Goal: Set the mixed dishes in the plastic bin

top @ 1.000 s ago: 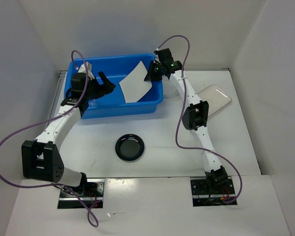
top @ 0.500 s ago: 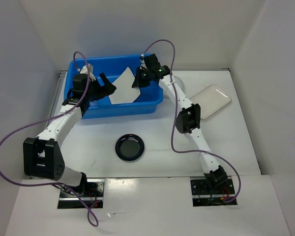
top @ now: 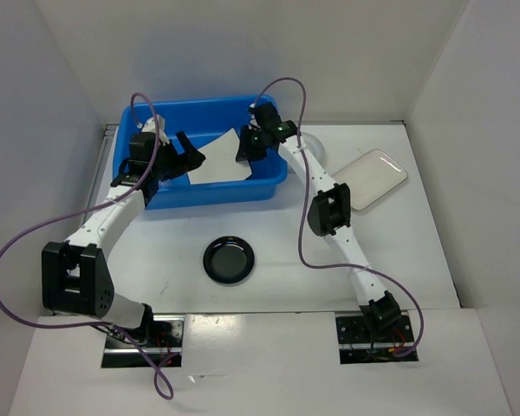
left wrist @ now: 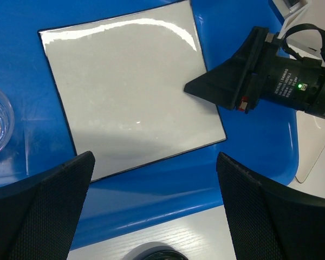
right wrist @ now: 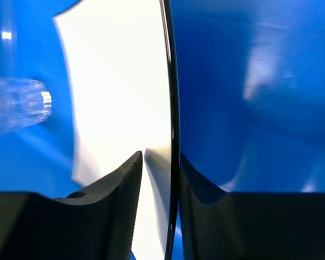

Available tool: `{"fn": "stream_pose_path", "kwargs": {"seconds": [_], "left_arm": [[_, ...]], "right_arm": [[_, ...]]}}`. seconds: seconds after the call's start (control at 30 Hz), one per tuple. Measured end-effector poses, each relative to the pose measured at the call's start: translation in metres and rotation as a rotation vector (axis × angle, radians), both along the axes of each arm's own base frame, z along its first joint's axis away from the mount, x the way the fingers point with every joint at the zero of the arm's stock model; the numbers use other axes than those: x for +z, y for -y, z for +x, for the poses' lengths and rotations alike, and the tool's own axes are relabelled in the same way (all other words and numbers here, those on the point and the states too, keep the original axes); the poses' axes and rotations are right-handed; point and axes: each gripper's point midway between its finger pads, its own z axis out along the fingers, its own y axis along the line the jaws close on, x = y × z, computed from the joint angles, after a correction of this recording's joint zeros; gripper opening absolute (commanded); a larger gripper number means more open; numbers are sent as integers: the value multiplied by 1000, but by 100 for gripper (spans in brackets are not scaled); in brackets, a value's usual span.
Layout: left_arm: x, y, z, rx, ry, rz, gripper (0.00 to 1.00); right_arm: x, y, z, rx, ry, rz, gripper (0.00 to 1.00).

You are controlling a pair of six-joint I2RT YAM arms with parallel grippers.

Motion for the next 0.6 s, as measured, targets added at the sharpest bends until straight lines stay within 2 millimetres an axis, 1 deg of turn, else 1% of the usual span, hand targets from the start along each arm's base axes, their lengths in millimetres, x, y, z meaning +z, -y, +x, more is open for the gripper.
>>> {"fn": "stream_pose_path", "kwargs": {"seconds": [0.13,0.23,0.37,0.43,0.47,0.53,0.6], "left_arm": [[-2,0,-1,0,-4,1,100],[-2,0,-1,0,-5,1,100],[-2,0,0,1,-4,1,100],[-2,0,-1,0,-4,1,100],[-2,0,0,1,-4,1,100],[-2,0,0,1,-4,1,100],[-3,0,-1,0,-5,2,100]], "right_arm": [[-20,9,3,-14,-8,-53,46],[-28,11,3,-16,-16,-66,47],[-28,11,3,-12,-13,-67,54],[-28,11,4,-14,-11,-71,56],[-28,12,5,-16,-7,-75,59],[-24,13,7,-21,5,-76,65],[-15,13,9,-20,27,-73,68]]}}
